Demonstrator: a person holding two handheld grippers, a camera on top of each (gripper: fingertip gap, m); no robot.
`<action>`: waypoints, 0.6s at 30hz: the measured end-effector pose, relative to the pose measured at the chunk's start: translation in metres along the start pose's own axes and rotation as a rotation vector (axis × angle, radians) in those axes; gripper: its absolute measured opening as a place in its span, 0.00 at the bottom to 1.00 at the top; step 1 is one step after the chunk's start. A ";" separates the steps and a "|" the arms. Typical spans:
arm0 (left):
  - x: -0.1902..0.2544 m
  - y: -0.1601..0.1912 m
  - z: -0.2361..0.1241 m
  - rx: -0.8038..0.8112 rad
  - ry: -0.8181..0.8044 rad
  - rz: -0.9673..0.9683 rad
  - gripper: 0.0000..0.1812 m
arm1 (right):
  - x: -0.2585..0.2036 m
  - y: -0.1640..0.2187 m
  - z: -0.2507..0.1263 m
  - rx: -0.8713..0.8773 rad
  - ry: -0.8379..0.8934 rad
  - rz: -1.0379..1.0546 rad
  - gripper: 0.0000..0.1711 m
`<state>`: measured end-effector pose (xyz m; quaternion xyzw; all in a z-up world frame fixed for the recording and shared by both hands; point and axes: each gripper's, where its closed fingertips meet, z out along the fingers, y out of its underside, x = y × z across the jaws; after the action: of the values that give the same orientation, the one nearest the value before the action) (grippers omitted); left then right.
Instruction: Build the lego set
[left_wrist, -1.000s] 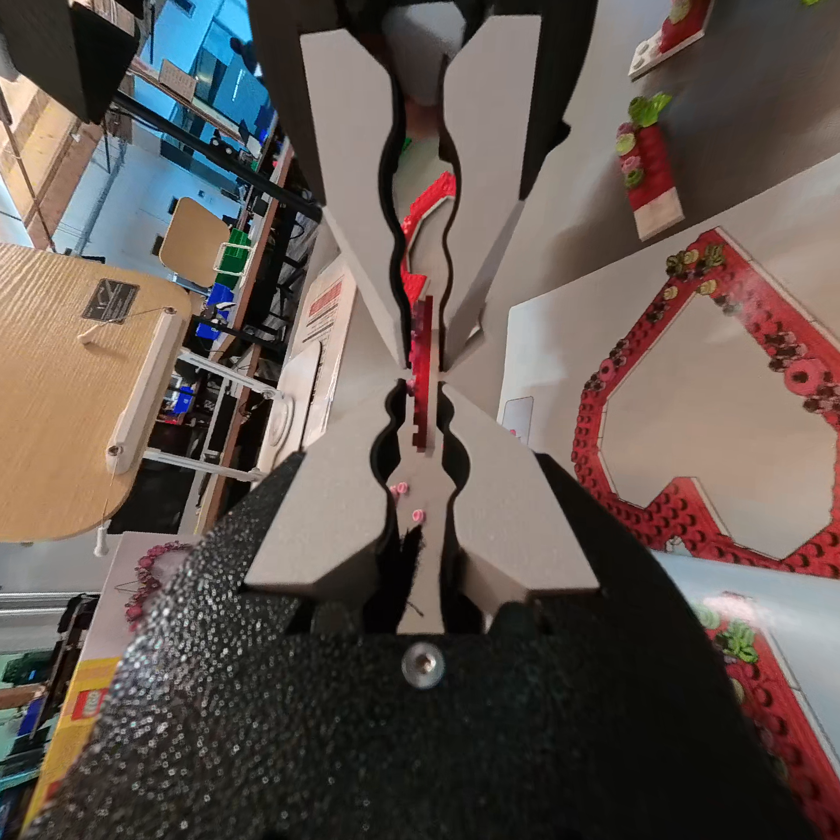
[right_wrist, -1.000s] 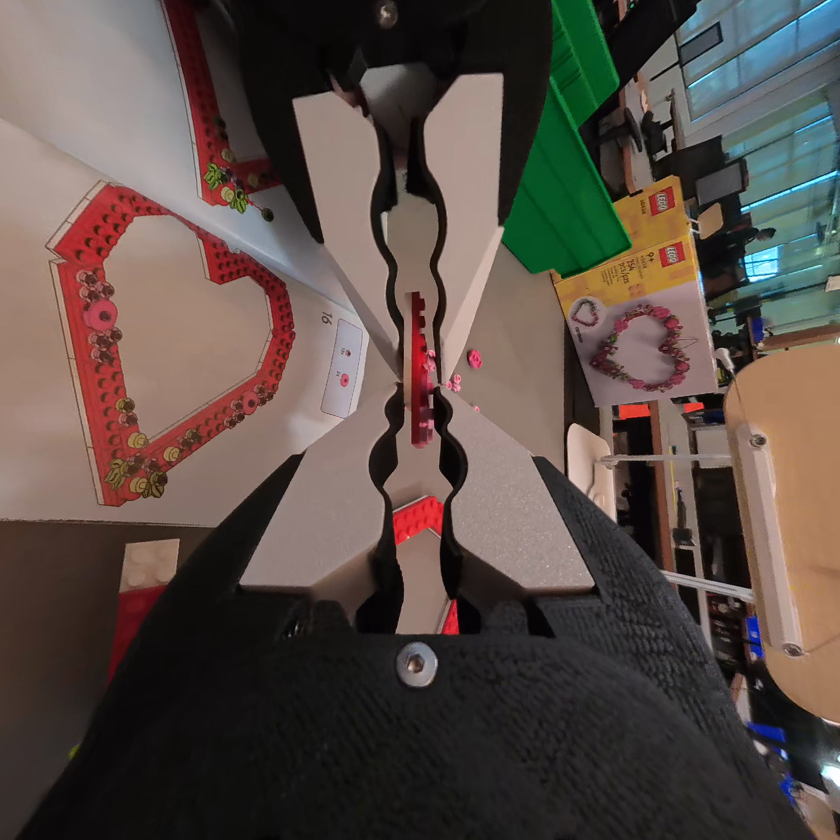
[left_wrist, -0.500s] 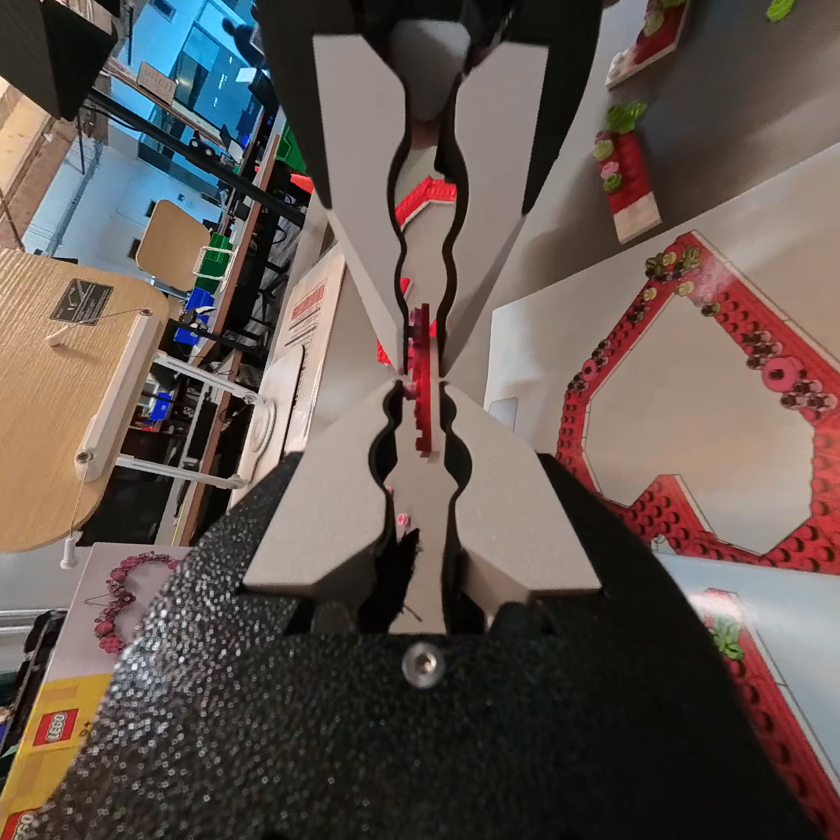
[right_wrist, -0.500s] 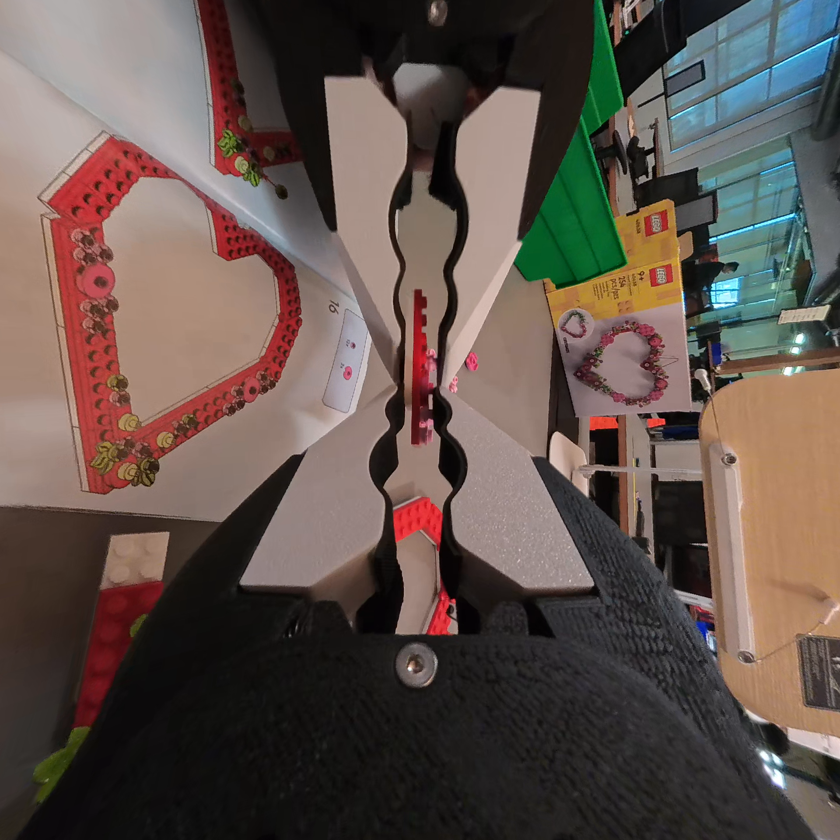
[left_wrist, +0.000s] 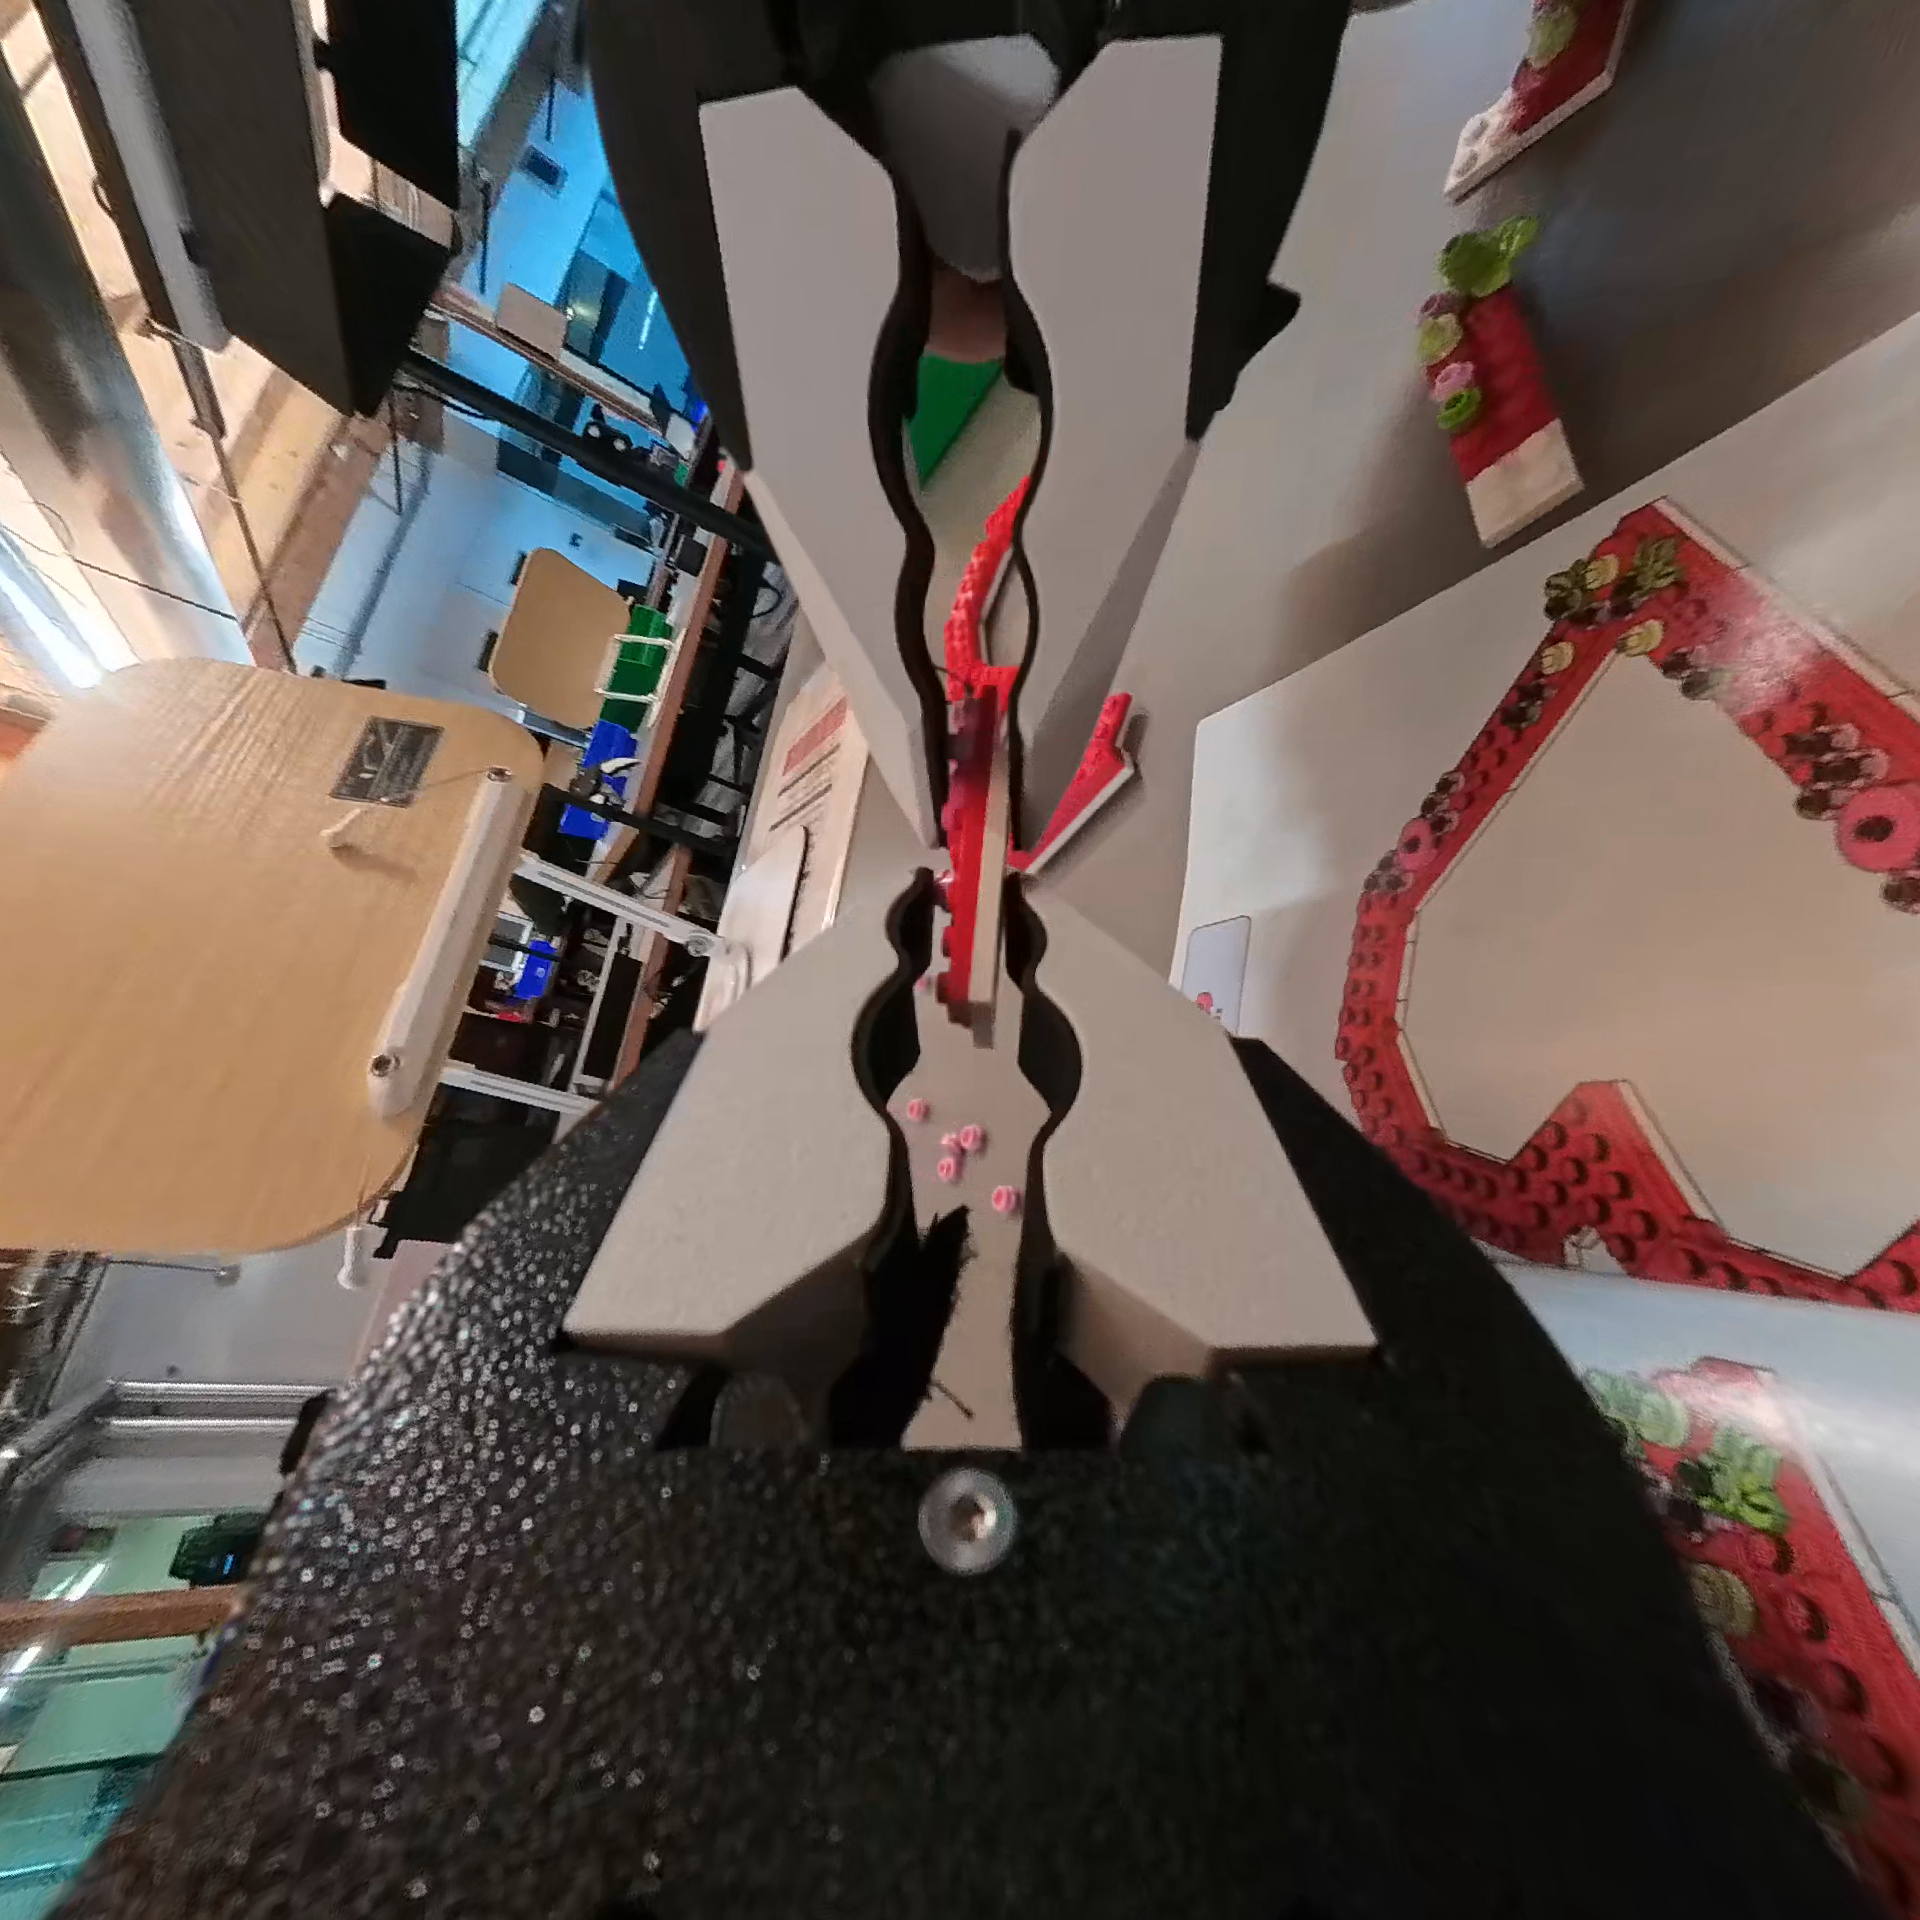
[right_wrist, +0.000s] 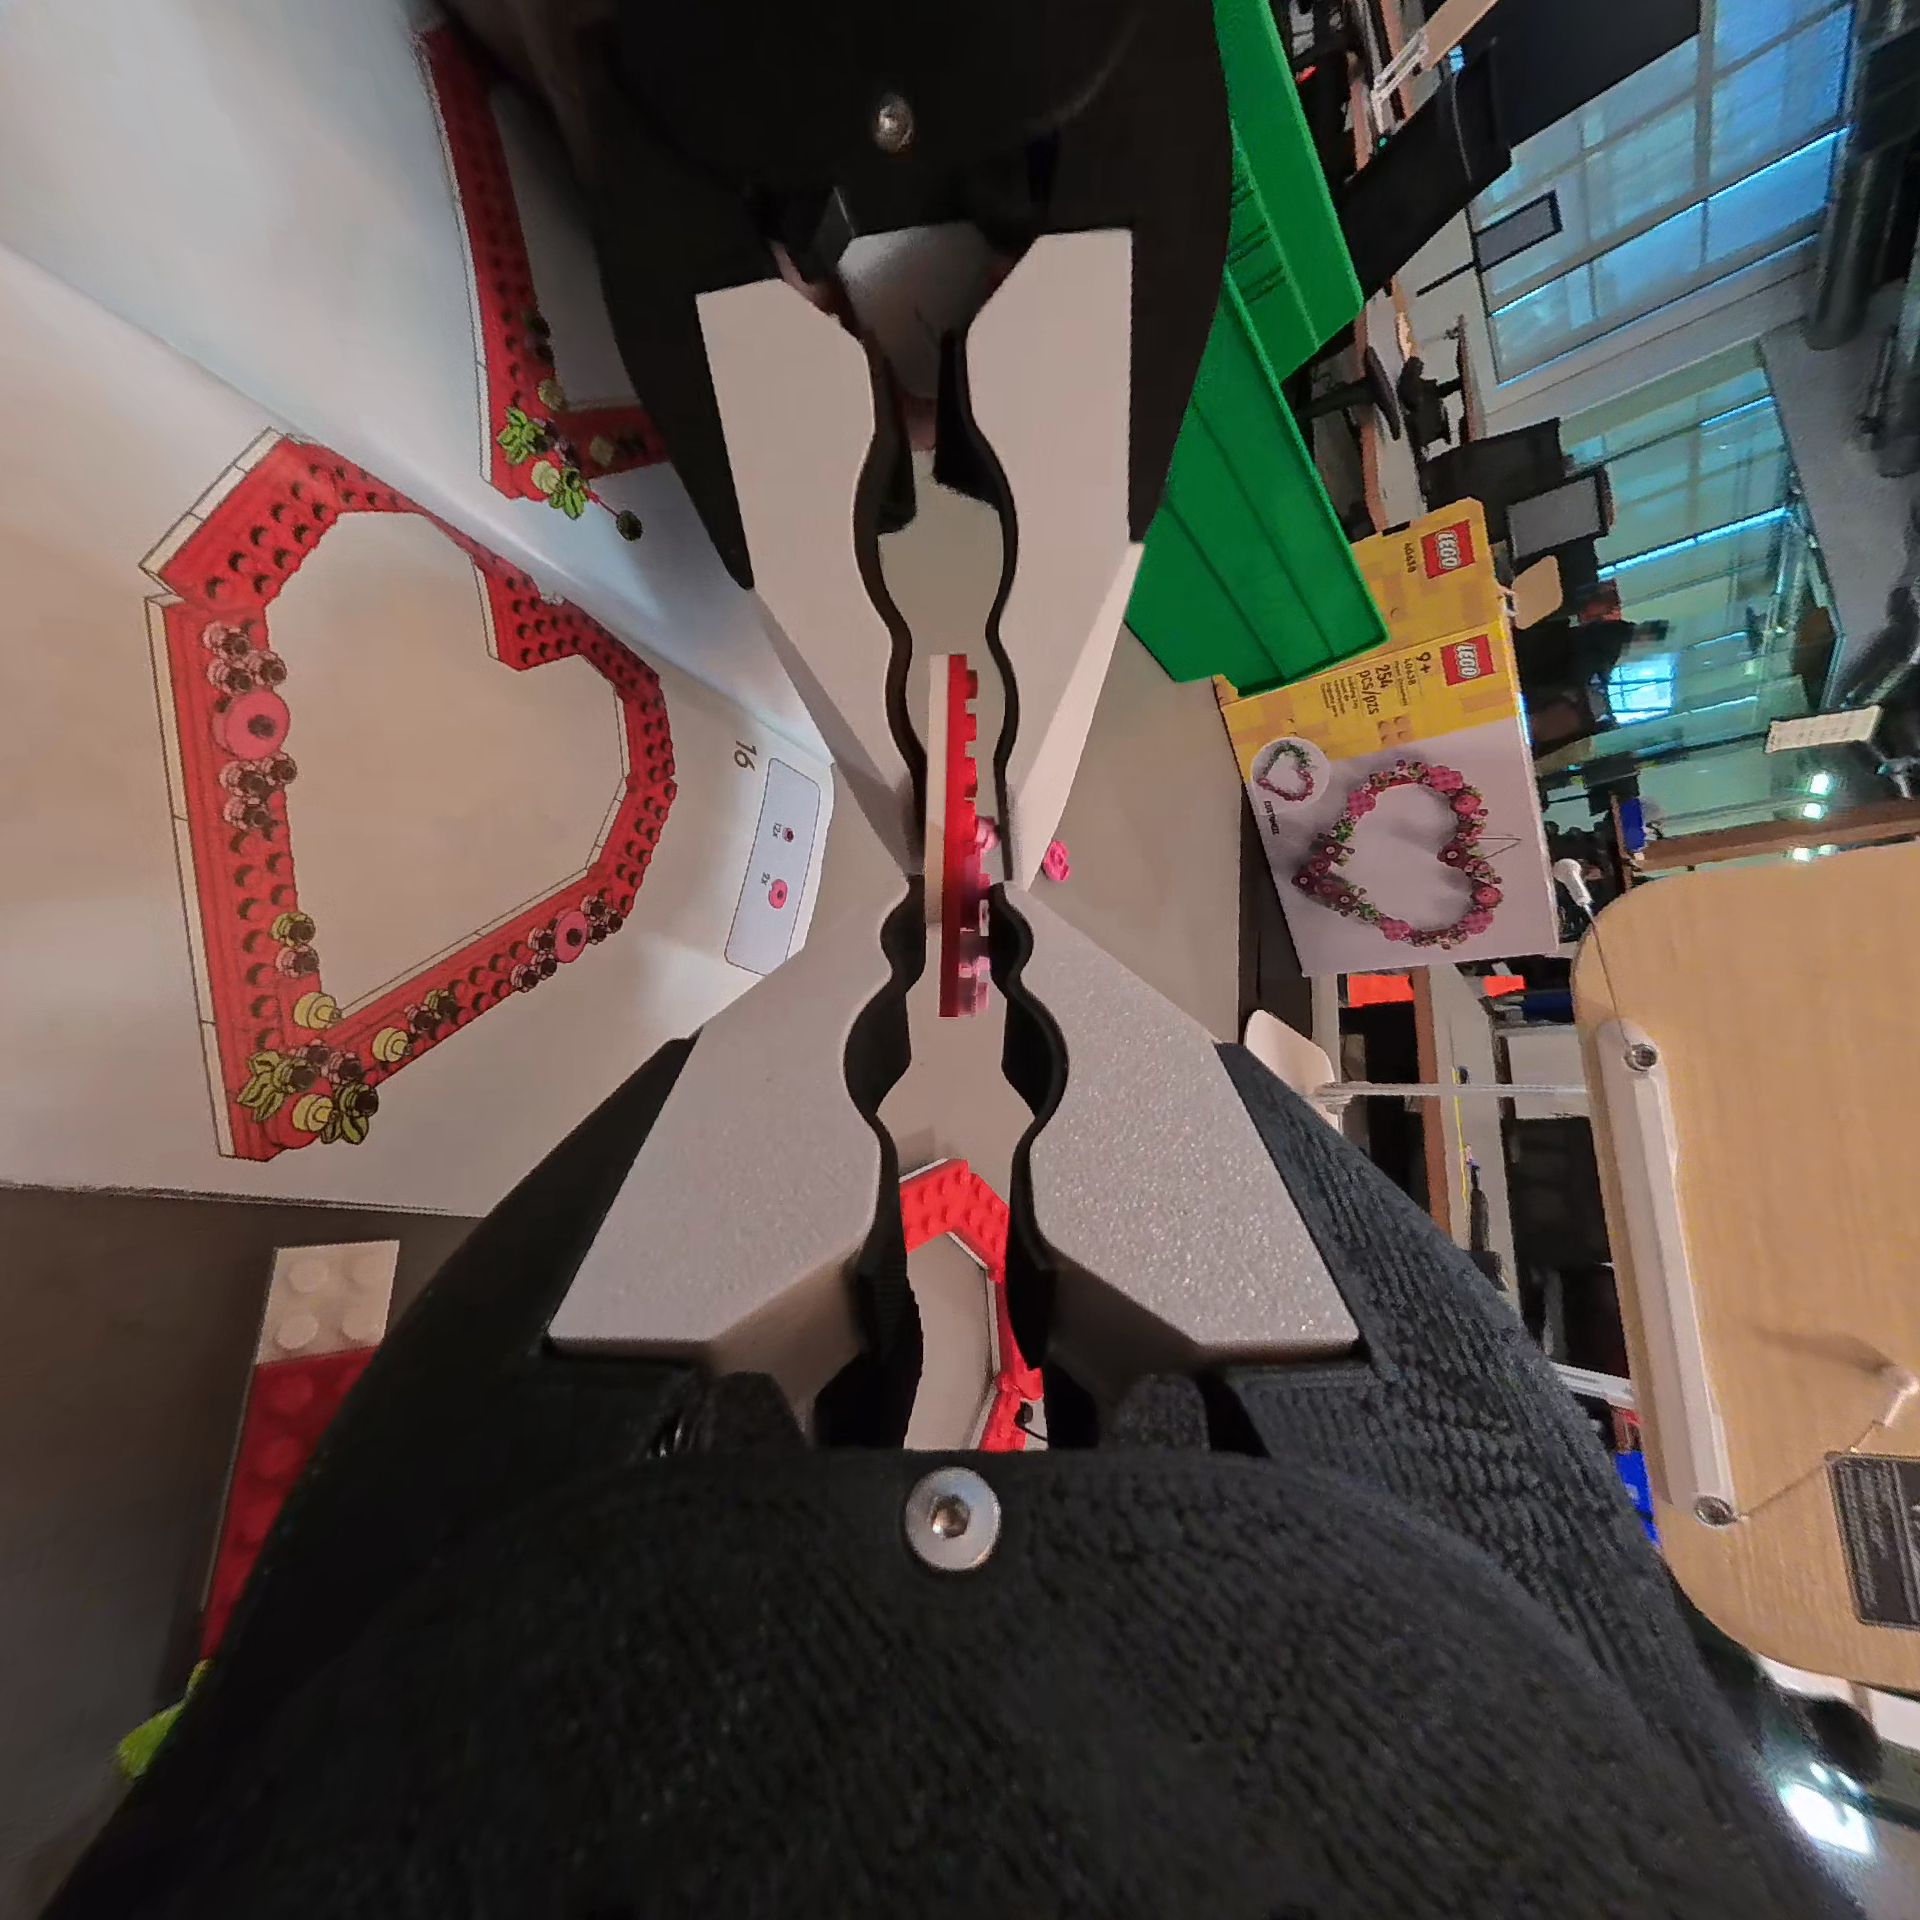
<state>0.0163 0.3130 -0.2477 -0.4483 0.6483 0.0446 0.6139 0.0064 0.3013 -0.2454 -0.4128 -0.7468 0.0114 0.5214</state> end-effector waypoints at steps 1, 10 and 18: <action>-0.001 -0.001 0.000 0.005 -0.006 0.005 0.06 | 0.000 0.000 0.000 0.003 0.001 0.001 0.06; -0.008 -0.007 -0.004 0.020 -0.082 0.108 0.06 | 0.005 -0.004 -0.005 0.029 -0.006 0.063 0.06; -0.011 -0.009 -0.007 0.013 -0.127 0.241 0.04 | 0.006 -0.005 -0.005 0.035 -0.021 0.129 0.06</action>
<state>0.0151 0.3096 -0.2321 -0.3595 0.6577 0.1422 0.6466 0.0065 0.2994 -0.2362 -0.4507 -0.7237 0.0622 0.5190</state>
